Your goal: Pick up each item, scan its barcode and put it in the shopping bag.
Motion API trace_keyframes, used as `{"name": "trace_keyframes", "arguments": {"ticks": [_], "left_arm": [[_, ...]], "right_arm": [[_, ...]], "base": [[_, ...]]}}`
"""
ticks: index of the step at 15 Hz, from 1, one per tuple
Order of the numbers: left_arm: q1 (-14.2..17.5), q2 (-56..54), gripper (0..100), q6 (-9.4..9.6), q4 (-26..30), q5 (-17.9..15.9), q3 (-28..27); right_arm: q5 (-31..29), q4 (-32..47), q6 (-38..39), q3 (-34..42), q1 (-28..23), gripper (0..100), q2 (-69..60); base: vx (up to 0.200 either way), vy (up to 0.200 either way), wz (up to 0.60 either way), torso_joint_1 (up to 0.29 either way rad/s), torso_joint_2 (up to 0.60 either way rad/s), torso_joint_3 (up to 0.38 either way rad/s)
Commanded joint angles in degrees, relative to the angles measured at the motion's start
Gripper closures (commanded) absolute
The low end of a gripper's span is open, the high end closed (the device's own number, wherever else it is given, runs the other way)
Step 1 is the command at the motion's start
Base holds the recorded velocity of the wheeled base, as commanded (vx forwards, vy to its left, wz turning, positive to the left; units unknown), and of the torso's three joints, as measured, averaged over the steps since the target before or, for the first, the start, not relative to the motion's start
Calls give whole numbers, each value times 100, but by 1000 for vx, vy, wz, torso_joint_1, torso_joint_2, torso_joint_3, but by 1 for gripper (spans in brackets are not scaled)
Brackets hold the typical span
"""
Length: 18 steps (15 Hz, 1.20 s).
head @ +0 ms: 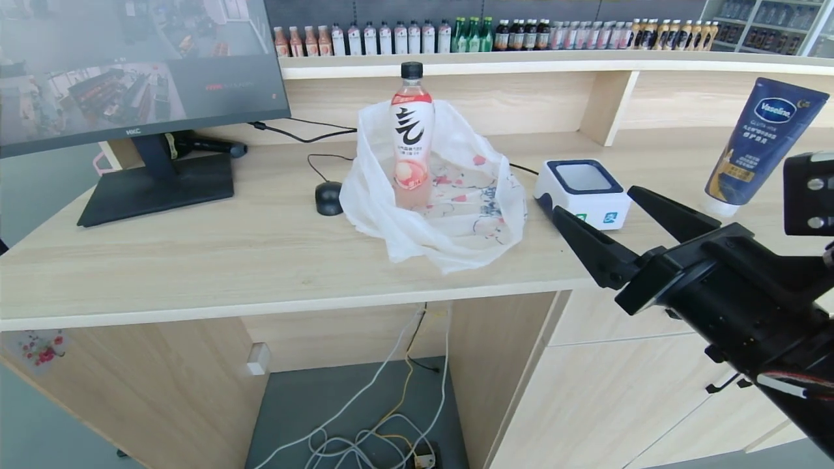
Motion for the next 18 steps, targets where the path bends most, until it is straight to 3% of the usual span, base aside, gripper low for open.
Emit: {"name": "trace_keyframes", "arguments": {"ticks": [1,18], "left_arm": [[-1,-1,0,5,-9,1,0],[-1,-1,0,-4,-9,1,0]], "right_arm": [[-24,-11,-107,-65,13,0,29],[-50,-90,-222,-153,5,0,90]], "base": [[0,-200,0,2,2,2],[0,-200,0,4,2,2]]}}
